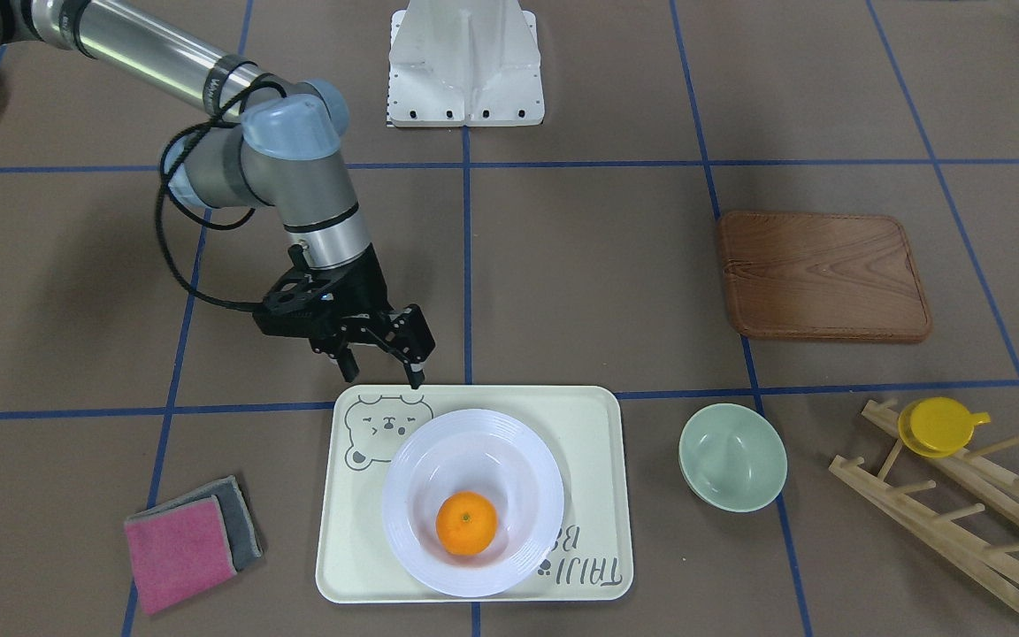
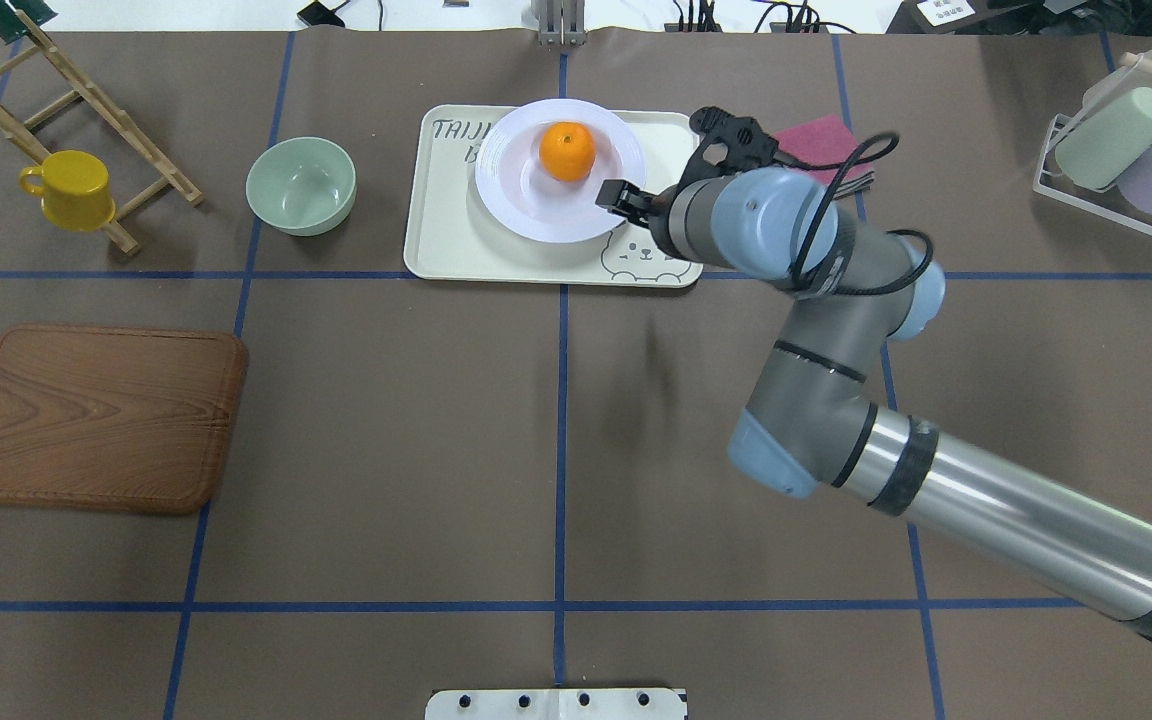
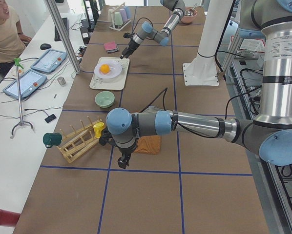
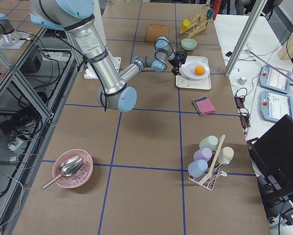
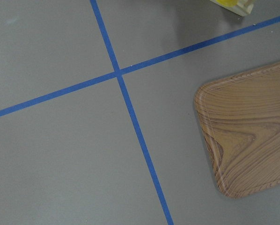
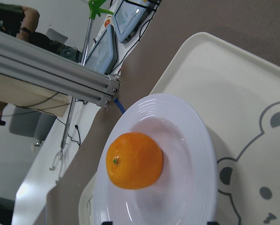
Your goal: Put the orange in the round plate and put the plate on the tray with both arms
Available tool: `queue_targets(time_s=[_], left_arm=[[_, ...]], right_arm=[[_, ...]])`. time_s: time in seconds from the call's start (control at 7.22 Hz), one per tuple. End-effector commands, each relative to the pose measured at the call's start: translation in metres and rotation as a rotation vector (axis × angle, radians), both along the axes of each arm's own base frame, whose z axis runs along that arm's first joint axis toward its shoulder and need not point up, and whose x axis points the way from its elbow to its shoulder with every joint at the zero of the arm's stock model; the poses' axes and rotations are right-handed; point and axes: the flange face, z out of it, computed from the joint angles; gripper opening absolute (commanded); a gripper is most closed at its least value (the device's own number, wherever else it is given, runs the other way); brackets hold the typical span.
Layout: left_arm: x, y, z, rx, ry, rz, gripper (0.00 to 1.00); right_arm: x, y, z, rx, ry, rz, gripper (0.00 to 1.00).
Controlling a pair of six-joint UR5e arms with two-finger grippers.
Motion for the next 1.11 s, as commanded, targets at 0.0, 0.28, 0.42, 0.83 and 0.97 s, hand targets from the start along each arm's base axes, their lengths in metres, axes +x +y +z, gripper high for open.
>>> queue_targets(time_s=[0.0,0.28,0.42,0.83,0.97], left_arm=[[0.000,0.004,0.003,-0.056,-0.001,-0.067,1.00],[-0.001,0.004,-0.005,-0.090,-0.012,-0.115,1.00],[-0.003,0.000,-0.014,-0.065,-0.015,-0.115,1.00],[-0.005,-0.002,-0.019,0.019,-0.019,-0.119,1.00],[-0.004,0.001,-0.016,0.015,-0.013,-0.119,1.00]], right_arm=[[0.136,-0.013,0.023,0.036,0.128,-0.275,1.00],[0.258,-0.037,0.096,0.121,0.164,-0.424,1.00],[0.312,-0.035,0.140,0.171,0.208,-0.476,1.00],[0.428,0.007,0.265,0.296,0.367,-0.634,1.00],[0.455,0.030,0.305,0.315,0.403,-0.690,1.00]])
